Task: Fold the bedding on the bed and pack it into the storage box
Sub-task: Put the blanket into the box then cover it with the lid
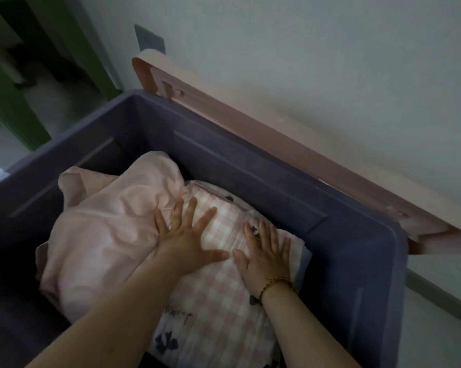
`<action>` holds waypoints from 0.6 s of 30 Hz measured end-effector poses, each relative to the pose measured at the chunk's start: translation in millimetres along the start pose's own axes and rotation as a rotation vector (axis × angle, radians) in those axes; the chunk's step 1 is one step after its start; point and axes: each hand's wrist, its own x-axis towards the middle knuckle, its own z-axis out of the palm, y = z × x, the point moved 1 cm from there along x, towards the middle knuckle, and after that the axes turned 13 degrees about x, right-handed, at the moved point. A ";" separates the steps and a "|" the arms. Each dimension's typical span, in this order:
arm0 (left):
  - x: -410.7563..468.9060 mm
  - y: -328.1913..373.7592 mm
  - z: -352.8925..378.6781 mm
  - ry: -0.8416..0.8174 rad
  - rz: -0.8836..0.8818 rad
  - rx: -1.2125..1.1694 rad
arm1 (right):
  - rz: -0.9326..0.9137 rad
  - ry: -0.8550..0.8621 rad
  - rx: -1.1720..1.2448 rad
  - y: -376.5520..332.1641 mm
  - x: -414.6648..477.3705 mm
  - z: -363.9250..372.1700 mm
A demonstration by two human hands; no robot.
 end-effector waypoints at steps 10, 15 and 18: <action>16.8 4.5 10.9 -0.063 0.006 0.055 | 0.057 -0.126 -0.031 4.6 17.0 -0.7; -1.6 -0.6 -0.5 -0.090 0.007 0.045 | -0.492 0.496 0.109 -23.9 -36.5 -52.4; -11.4 -1.5 -17.0 -0.070 0.018 0.057 | -0.818 1.079 -0.025 -19.4 -77.5 -109.5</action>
